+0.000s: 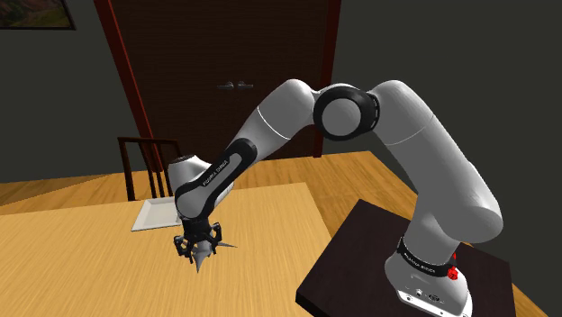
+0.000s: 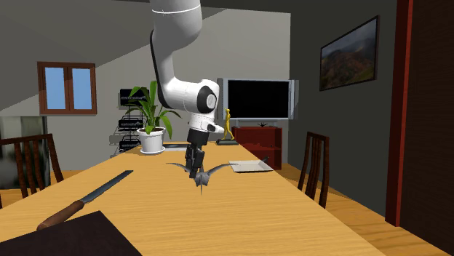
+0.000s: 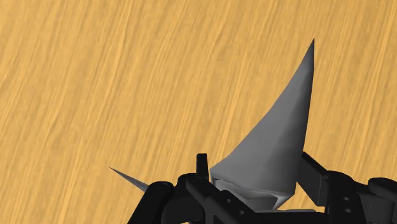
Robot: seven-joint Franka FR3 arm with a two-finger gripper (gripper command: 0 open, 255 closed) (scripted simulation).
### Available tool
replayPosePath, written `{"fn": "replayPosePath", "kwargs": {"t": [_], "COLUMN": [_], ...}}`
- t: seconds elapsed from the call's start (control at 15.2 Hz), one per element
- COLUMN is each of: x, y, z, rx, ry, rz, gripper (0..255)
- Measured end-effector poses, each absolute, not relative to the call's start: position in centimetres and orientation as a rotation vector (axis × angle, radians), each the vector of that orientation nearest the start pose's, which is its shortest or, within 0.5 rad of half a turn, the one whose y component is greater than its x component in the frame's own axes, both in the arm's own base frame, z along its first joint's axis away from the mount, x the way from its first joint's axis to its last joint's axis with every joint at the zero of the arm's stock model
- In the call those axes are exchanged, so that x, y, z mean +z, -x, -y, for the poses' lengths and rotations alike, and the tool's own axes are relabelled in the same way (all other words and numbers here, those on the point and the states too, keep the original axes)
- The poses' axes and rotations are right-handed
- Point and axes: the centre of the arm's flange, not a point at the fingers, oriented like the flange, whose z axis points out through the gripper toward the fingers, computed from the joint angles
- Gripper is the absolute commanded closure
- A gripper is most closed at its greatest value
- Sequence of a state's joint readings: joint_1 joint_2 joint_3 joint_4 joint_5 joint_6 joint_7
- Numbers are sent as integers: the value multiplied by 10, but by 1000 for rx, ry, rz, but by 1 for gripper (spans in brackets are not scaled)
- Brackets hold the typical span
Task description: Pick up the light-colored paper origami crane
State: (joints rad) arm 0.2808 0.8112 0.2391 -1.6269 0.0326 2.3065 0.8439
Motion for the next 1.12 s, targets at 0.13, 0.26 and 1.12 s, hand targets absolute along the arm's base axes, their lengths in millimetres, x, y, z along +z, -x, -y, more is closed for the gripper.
{"fn": "replayPosePath", "kwargs": {"t": [0.13, 0.26, 1.12], "x": [148, 157, 223], "y": [-592, -593, -592], "z": [-321, -320, -321], "rx": [325, 325, 325], "ry": [2977, 2977, 2977], "rz": [-619, -619, -619], "gripper": [255, 255, 255]}}
